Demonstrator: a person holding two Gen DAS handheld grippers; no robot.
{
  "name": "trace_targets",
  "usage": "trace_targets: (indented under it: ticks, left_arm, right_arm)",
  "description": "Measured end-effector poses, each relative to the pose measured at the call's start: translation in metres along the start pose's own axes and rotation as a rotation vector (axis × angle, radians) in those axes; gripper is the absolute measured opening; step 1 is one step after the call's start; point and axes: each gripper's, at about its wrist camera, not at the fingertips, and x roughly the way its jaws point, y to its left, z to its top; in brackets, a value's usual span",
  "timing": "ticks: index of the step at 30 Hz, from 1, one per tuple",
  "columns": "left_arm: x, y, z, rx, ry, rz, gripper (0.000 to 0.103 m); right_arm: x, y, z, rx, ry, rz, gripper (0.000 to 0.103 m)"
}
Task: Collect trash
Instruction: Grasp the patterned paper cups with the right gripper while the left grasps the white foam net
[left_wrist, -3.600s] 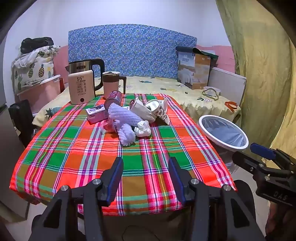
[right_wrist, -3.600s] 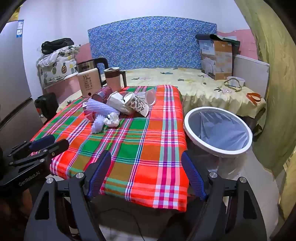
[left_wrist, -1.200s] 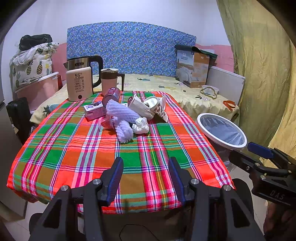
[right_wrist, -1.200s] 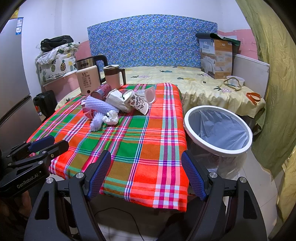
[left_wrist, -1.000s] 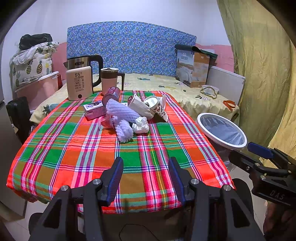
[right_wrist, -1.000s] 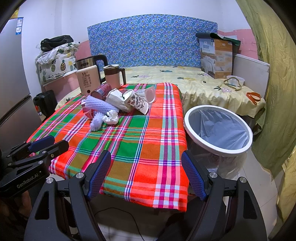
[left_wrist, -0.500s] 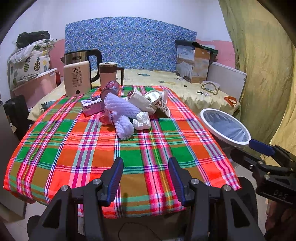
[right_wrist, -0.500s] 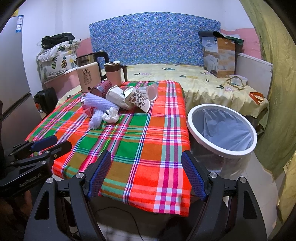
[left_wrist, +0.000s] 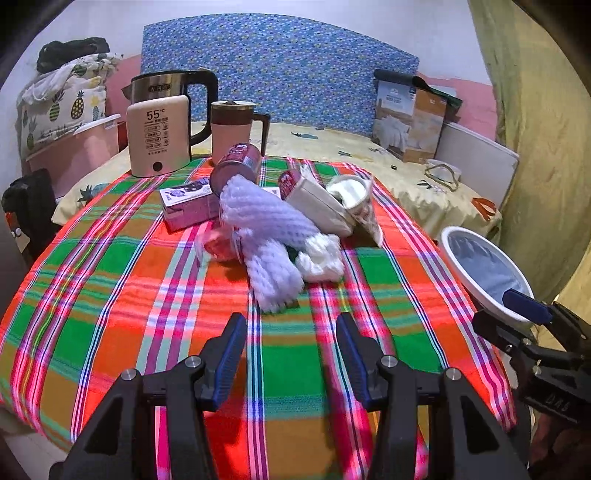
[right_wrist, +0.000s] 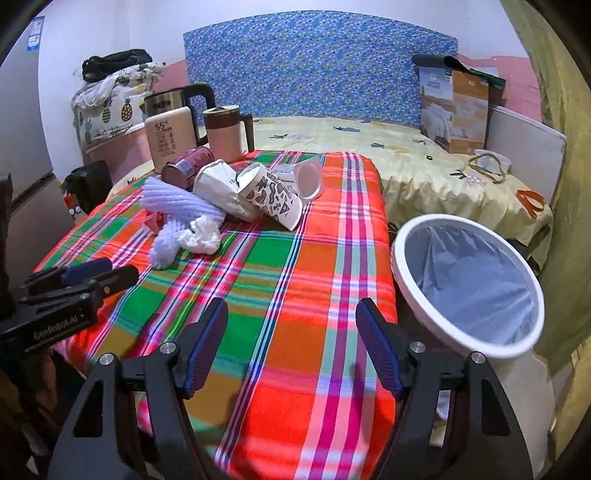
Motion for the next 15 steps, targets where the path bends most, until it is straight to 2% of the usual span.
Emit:
trace_targets:
  ticks: [8, 15]
  left_arm:
    - [0.038, 0.008, 0.024, -0.03, 0.022, 0.017, 0.05]
    - [0.062, 0.016, 0.029, -0.031, 0.056, 0.024, 0.049]
  right_arm:
    - [0.031, 0.001, 0.026, -0.071, 0.024, 0.004, 0.073]
    - [0.062, 0.008, 0.043, -0.141, 0.077, 0.014, 0.073]
